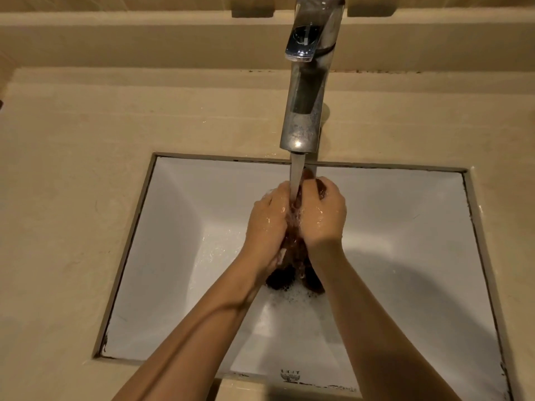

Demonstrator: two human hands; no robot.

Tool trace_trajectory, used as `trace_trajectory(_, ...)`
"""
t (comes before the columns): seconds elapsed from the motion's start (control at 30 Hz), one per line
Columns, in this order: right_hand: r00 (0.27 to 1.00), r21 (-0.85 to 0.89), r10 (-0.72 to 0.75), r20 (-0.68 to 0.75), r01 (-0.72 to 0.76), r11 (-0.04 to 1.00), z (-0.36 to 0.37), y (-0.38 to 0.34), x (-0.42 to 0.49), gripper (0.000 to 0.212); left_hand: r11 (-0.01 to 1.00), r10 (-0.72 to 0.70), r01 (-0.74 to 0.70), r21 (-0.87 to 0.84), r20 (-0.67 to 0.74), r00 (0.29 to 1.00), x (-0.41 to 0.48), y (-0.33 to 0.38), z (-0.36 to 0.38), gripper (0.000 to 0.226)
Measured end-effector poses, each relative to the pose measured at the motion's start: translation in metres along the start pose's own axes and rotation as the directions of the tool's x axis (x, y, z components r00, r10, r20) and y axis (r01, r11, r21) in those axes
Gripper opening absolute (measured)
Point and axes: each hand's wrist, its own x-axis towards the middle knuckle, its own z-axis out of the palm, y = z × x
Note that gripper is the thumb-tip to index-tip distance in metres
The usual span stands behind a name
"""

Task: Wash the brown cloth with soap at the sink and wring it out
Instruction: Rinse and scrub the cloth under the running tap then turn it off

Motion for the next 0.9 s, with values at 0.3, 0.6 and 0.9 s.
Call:
trace_trajectory(0.3,0.972,-0.025,-0.231,-0.038,0.230,0.973,0.006,0.009,-0.023,0.025,1.000,0.008,-0.007,0.025,-0.023,1.000,-0.005,-0.003,-0.001,0.036)
trace_trajectory(0.6,0.948,-0.038,-0.248,0.201,0.261,0.965,-0.001,0.010,-0.041,0.095,0.985,0.021,-0.019,-0.169,0.006,1.000,-0.001,0.004,-0.011,0.059)
trace_trajectory(0.9,0.898,-0.334,-0.312,0.311,0.411,0.849,-0.016,0.001,0.011,0.031,0.988,0.029,0.022,-0.155,0.317,0.948,-0.009,-0.002,-0.023,0.044)
